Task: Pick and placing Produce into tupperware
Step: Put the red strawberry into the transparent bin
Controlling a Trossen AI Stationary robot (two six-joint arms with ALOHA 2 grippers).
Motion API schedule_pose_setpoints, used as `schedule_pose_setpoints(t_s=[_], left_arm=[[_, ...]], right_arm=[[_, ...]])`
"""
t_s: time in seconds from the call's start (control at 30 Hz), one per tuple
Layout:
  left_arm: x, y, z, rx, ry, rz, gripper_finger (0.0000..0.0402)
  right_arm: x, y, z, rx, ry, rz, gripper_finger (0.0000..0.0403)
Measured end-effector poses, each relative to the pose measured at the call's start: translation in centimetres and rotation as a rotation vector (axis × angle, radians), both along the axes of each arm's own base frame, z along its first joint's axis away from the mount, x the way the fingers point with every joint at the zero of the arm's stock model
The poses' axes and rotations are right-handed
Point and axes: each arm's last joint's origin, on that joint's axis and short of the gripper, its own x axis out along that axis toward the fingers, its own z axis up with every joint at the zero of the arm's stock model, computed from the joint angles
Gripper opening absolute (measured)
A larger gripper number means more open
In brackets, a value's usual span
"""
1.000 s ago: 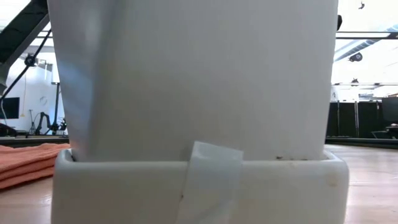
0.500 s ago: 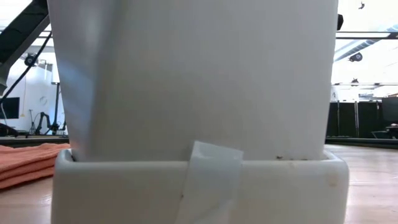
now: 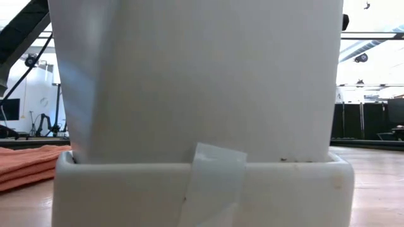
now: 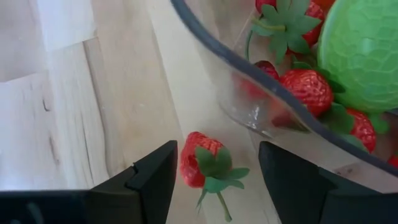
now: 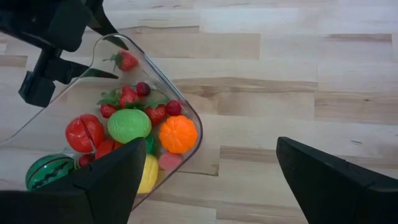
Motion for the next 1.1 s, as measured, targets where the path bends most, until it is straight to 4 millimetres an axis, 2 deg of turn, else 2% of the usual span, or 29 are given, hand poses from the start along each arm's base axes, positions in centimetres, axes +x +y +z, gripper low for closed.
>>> schedule_pose_setpoints(t_s=[0.27,0.47,0.77,0.93,1.1], left_arm=[[0.0,0.0,-0.5,-0.004,0.011,0.002,0.0212],[0.1,0.1,-2.3,-0.011,0.067,0.015,0.0212],[0.4,0.2,-1.4,0.025,0.039,0.026,0.0212],[0.3,0.1,-1.6,0.022,0.045,0.025,0.0211],[0.3,0.2,-1.6,0.026,0.037,0.026,0.018]], right_arm=[[0.0,0.0,0.0,0.0,0.0,0.0,0.0352],[0.0,0.0,0.0,0.001,-0.004,-0.007,0.0352],[0.0,0.0,0.0,0.003,-0.007,-0.02,0.0352],[-0.1,0.0,0.0,0.001,-0.007,-0.023,0.0352],[-0.1,0.0,0.0,0.0,-0.001,-0.023,0.0352]])
